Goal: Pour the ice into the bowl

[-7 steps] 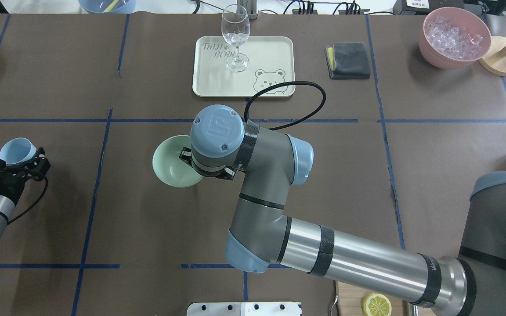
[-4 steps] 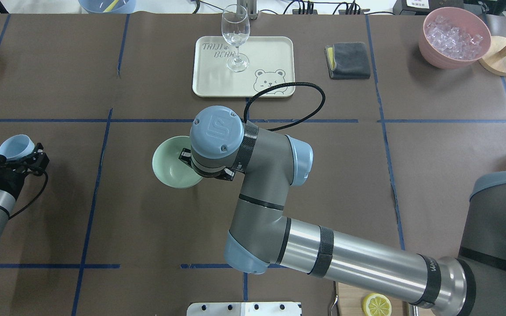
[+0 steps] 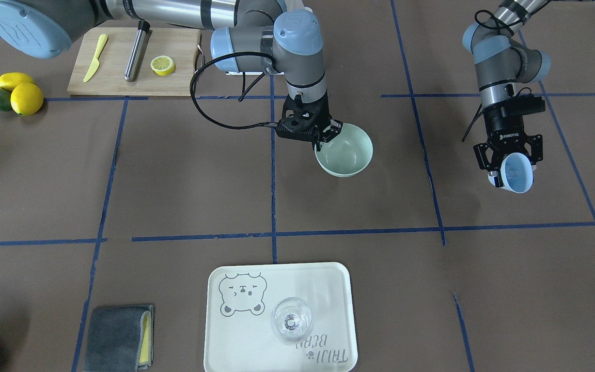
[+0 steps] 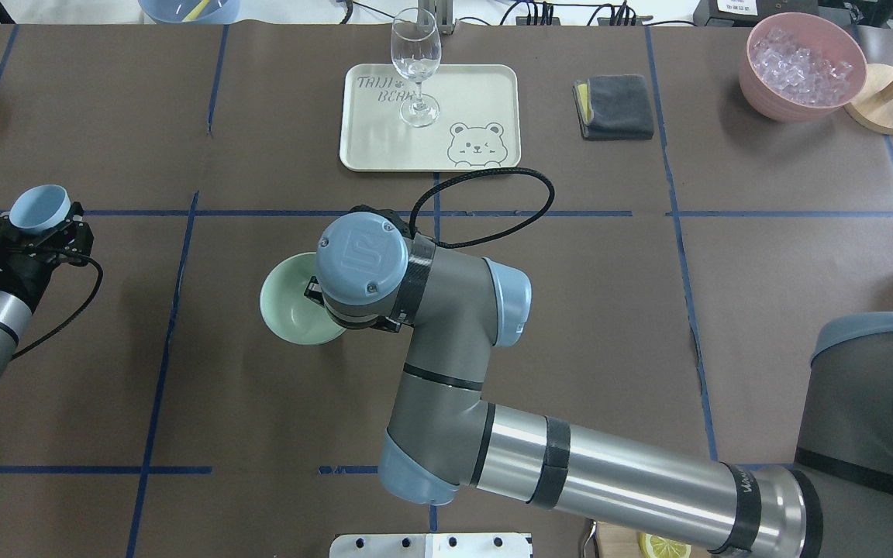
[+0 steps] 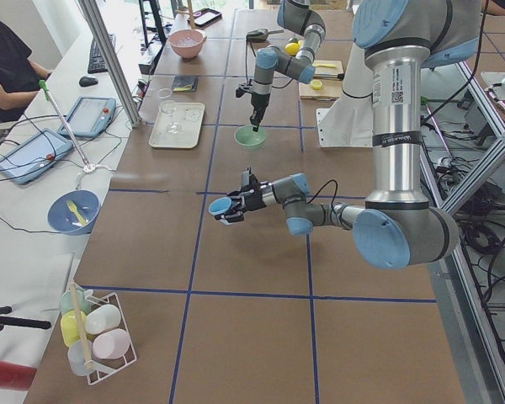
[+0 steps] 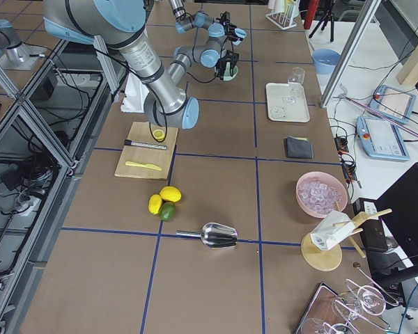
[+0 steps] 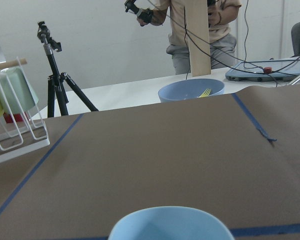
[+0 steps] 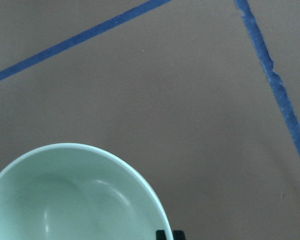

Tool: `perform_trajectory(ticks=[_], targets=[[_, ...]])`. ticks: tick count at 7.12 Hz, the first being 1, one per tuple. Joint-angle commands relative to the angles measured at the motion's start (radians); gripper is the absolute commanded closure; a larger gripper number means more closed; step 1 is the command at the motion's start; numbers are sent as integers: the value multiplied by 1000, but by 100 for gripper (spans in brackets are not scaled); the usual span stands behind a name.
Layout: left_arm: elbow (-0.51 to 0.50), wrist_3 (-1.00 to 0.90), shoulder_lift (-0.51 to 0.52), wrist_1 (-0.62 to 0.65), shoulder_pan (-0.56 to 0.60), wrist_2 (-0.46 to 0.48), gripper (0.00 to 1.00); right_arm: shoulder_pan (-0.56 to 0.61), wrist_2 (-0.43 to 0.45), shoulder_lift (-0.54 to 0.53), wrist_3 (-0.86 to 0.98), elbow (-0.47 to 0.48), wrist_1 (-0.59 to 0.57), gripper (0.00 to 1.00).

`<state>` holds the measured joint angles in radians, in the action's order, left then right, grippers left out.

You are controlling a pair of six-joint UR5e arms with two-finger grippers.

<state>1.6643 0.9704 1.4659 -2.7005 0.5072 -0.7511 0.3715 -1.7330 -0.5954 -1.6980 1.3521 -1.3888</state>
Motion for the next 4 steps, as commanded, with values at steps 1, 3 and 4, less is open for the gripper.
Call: perform_trajectory(ticks=[1,3,4], targets=[[99,-108,2,-1,77,-94,100,-23,15,42,-2,-68,1,100],[139,-110,13,-1,93,-102,100,-17,18,43,3,-68,40,24],[158,-110,28,-1,93,-109,100,6,26,46,5,-64,69,0]])
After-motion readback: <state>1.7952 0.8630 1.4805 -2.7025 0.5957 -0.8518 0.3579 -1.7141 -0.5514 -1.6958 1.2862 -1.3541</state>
